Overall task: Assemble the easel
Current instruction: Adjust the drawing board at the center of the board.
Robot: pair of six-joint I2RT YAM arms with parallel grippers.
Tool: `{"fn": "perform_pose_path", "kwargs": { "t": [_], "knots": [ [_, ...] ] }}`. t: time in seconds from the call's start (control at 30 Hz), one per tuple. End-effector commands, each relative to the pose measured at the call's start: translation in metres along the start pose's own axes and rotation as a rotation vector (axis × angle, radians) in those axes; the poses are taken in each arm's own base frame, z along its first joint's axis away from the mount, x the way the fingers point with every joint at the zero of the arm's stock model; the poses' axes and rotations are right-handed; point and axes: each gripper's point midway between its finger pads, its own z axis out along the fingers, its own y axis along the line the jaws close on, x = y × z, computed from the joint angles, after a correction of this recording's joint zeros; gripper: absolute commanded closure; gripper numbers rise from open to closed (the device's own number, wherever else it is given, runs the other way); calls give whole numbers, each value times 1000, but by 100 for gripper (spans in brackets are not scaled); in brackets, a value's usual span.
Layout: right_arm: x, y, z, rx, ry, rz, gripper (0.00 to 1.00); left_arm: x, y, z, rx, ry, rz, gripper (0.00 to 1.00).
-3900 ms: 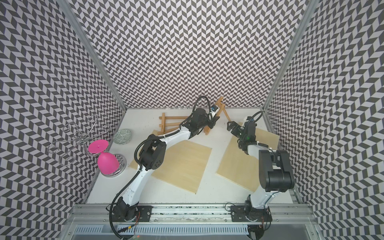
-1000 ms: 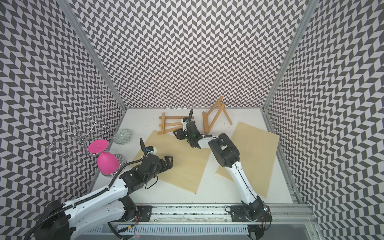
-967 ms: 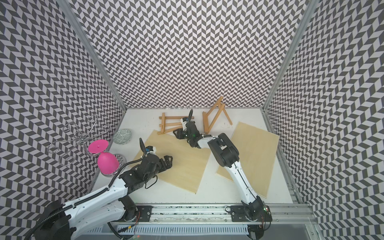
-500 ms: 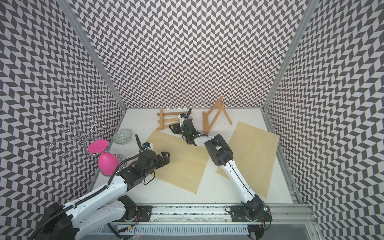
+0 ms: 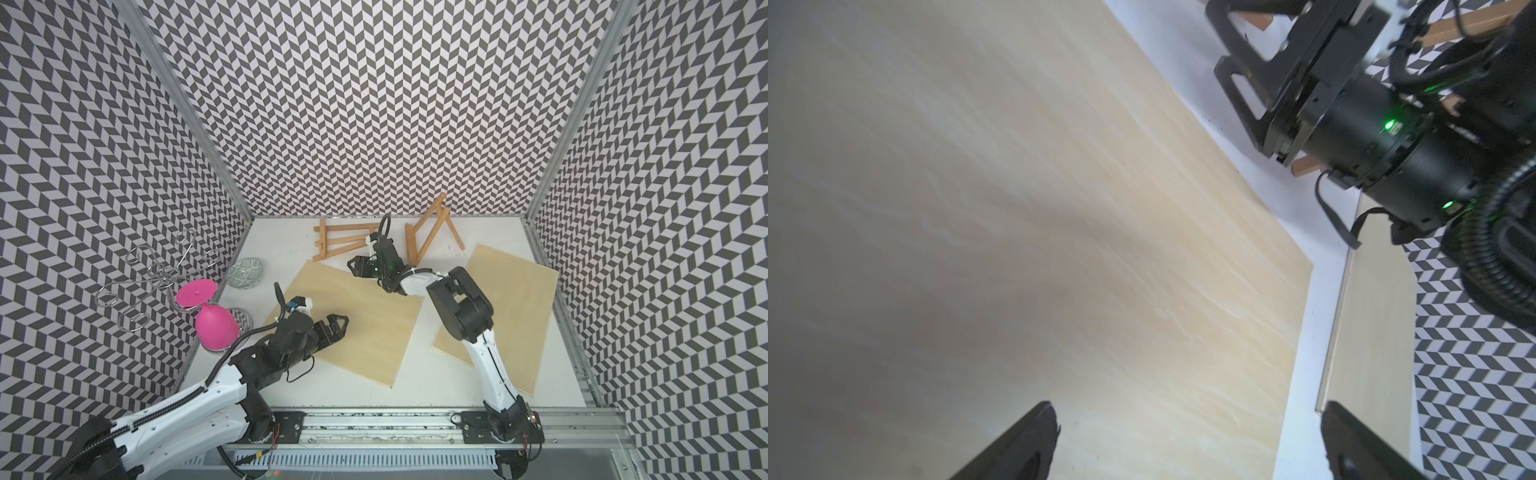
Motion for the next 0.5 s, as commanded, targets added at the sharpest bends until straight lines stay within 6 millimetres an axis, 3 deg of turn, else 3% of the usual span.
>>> {"fn": "perform_pose_path", "kwargs": {
  "t": [0.0,0.23,0.47],
  "knots": [
    [10,-21,-20,91,53,-32,32,22,26,-1,-60,14,-105,0],
    [25,-41,-44,192,102,-48,26,50,34,0,-70,49,-118,0],
    [52,-54,-52,220,180,-50,24,66,49,3,-79,77,-134,0]
  ]
}}
